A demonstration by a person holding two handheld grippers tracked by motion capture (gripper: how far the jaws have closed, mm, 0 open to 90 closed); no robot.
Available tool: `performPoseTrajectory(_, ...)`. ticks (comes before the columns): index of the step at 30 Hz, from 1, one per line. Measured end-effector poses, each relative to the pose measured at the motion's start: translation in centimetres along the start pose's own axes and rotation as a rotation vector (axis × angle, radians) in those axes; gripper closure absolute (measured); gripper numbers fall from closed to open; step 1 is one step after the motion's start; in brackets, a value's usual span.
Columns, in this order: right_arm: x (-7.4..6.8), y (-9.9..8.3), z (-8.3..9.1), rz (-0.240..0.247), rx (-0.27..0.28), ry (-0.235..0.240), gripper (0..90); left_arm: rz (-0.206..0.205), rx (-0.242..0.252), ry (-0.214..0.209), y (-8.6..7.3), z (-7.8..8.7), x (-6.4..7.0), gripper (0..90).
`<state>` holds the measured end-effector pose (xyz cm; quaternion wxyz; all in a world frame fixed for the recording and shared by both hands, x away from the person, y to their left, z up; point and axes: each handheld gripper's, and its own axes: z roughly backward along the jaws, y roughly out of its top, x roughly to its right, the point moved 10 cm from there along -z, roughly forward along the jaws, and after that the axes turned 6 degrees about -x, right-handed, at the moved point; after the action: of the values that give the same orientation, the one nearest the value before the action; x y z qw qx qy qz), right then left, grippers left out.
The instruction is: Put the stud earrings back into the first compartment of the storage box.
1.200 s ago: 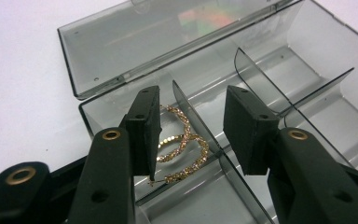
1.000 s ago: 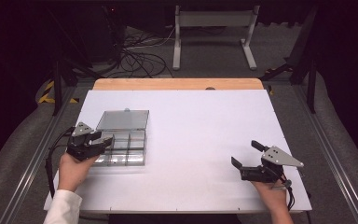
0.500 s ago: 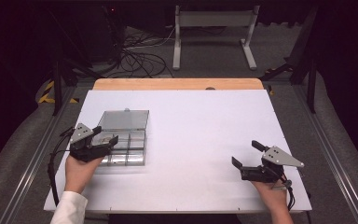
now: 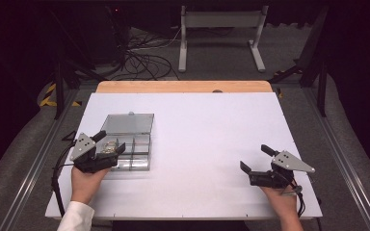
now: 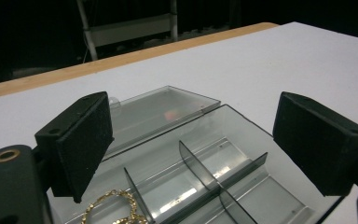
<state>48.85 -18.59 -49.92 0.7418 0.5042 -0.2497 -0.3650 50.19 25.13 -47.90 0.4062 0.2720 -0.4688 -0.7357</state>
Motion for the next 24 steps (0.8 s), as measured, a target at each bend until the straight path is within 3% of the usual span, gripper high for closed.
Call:
performPoseTrajectory(10, 0.4, 0.2, 0.1, -0.015, 0.017, -0.021, 0.0, -0.012, 0.104, -0.004, -0.1, 1.2, 0.6, 11.4)
performPoseTrajectory(24, 0.7, 0.3, 0.2, -0.017, 0.038, -0.028, 0.0, 0.010, 0.081, -0.008, -1.9, 2.0, 0.1, 9.3)
